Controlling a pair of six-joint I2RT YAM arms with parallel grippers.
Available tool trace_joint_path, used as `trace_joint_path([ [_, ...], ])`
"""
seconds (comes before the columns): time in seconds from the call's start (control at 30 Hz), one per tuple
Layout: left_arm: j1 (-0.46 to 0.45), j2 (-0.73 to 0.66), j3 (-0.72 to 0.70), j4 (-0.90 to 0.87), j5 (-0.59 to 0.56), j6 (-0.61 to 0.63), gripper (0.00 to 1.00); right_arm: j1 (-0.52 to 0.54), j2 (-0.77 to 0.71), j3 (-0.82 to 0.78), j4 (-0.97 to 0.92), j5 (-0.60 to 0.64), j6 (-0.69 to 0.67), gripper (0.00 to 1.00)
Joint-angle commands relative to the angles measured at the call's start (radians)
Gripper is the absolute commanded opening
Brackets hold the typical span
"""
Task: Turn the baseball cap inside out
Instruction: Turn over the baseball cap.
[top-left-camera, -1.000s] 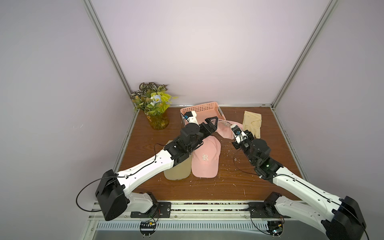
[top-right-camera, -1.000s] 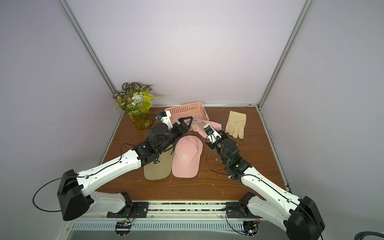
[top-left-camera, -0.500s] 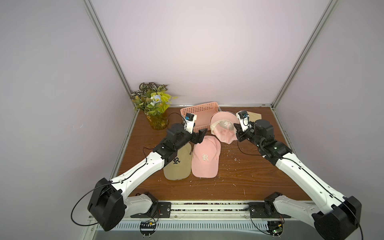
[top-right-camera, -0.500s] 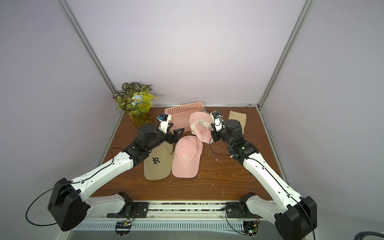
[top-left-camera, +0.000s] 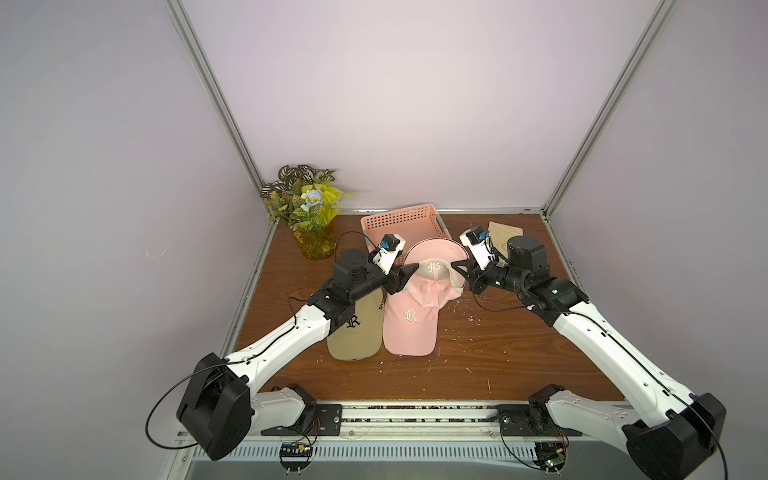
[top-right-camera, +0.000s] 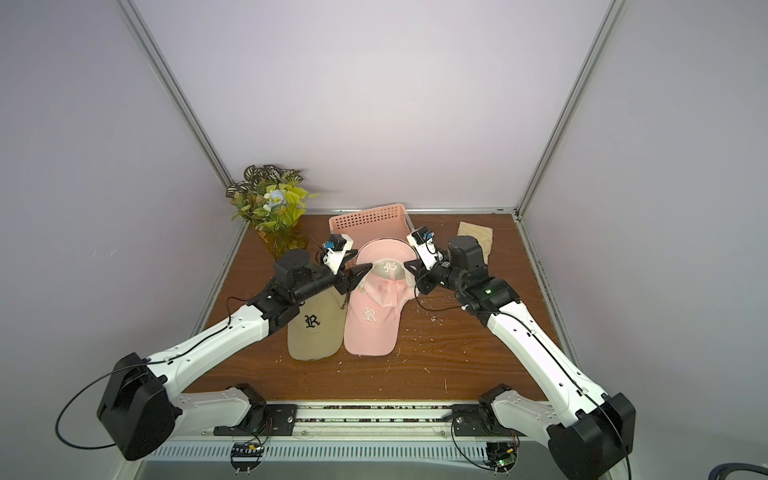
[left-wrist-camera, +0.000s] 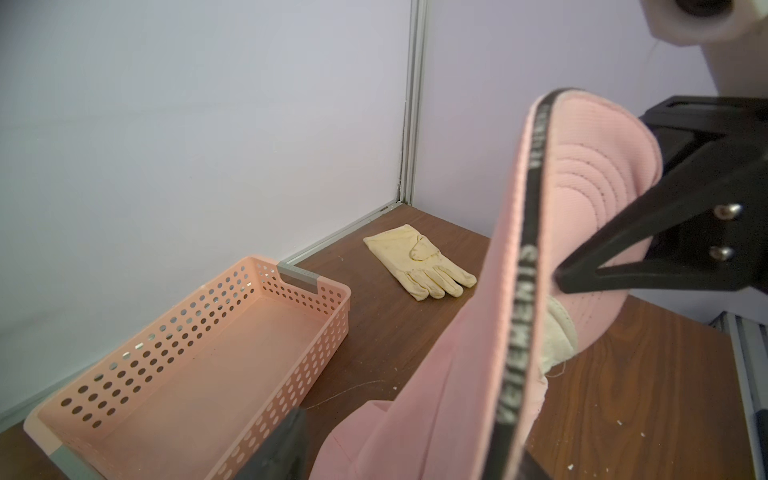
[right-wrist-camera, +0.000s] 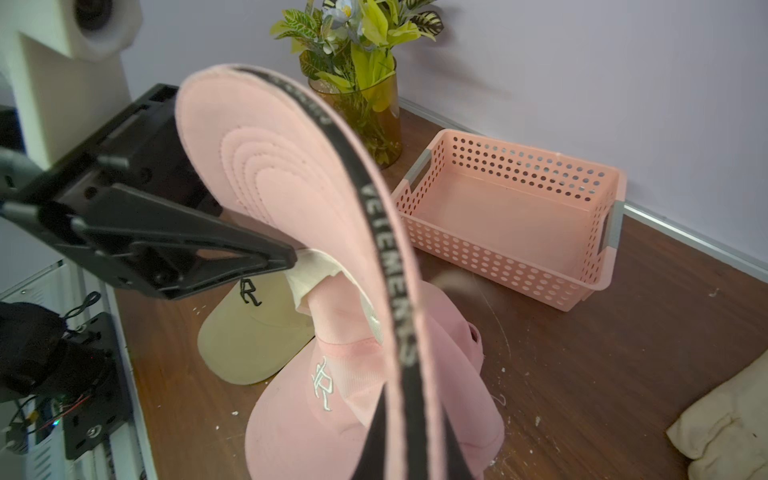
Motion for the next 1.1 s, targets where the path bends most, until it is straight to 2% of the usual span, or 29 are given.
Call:
trace_joint_path([
  [0.0,0.009,-0.001,0.002,0.036,0.100,0.027,0.50,-0.001,-0.018,0.032,0.041,-0.106,0.011,0.00],
  [0.17,0.009,-0.027,-0.001,0.033,0.137,0.015,0.08,-0.001,0.002,0.020,0.047,-0.160,0.010,0.00],
  [0.2,0.009,-0.038,0.000,0.028,0.132,0.009,0.01,-0.001,0.003,0.005,0.058,-0.162,0.013,0.05],
  [0.3,0.010,-0.076,0.007,0.007,0.096,-0.013,0.00,-0.001,-0.001,-0.053,0.122,-0.170,0.012,0.31],
  [0.4,0.019,-0.095,0.029,-0.033,0.102,-0.030,0.01,-0.001,-0.013,-0.130,0.209,-0.199,-0.008,0.43],
  [0.57,0.035,-0.109,0.083,-0.088,0.170,-0.063,0.01,-0.001,-0.020,-0.215,0.307,-0.233,-0.057,0.48],
  [0.63,0.048,-0.117,0.097,-0.093,0.180,-0.092,0.00,-0.002,-0.021,-0.233,0.319,-0.245,-0.074,0.49],
  [0.73,0.092,-0.129,0.100,-0.052,0.255,-0.172,0.01,-0.001,-0.022,-0.259,0.330,-0.291,-0.121,0.52],
  [0.9,0.117,-0.135,0.112,-0.038,0.352,-0.213,0.01,-0.002,-0.032,-0.303,0.378,-0.272,-0.143,0.55],
  [1.07,0.119,-0.146,0.121,-0.037,0.373,-0.231,0.00,-0.001,-0.040,-0.325,0.410,-0.309,-0.168,0.55],
])
